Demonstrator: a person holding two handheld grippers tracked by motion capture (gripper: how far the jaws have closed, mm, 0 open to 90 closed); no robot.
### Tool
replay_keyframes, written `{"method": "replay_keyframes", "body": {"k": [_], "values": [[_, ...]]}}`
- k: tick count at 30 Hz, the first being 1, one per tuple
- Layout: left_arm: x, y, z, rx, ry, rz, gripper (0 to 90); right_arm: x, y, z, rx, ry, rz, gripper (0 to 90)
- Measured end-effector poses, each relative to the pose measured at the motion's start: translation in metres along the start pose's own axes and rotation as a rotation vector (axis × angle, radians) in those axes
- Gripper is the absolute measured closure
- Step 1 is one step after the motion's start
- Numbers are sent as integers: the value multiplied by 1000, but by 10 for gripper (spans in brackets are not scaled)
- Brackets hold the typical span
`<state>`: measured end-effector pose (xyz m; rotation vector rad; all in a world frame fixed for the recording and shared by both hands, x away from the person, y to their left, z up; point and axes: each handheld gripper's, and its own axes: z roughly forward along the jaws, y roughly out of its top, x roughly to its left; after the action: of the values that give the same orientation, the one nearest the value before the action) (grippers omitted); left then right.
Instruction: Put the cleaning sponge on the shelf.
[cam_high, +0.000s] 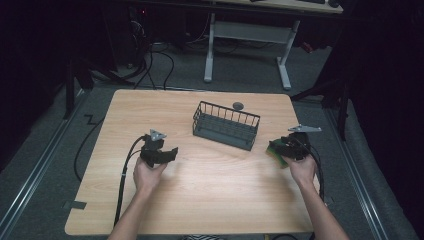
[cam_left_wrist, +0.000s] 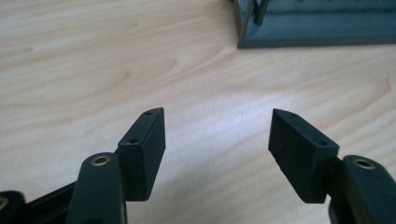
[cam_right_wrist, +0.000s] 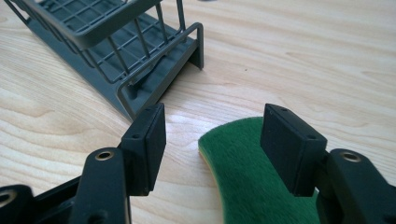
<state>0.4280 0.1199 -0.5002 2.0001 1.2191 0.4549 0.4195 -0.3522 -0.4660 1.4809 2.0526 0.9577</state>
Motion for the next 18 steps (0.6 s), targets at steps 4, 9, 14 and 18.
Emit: {"method": "replay_keyframes", "body": {"k": [4, 9, 14, 18], "values": [[0, -20, -8, 12, 21, 10, 354, -3, -7, -7, 15, -18, -23, 390], [0, -42, -15, 14, 55, 11, 345, -14, -18, -8, 12, -28, -55, 321], [3, -57, -19, 9, 78, -15, 337, -19, -22, 4, 80, -21, -73, 228], [6, -66, -22, -7, 93, -22, 334, -20, -22, 13, 81, -11, -75, 196]]}}
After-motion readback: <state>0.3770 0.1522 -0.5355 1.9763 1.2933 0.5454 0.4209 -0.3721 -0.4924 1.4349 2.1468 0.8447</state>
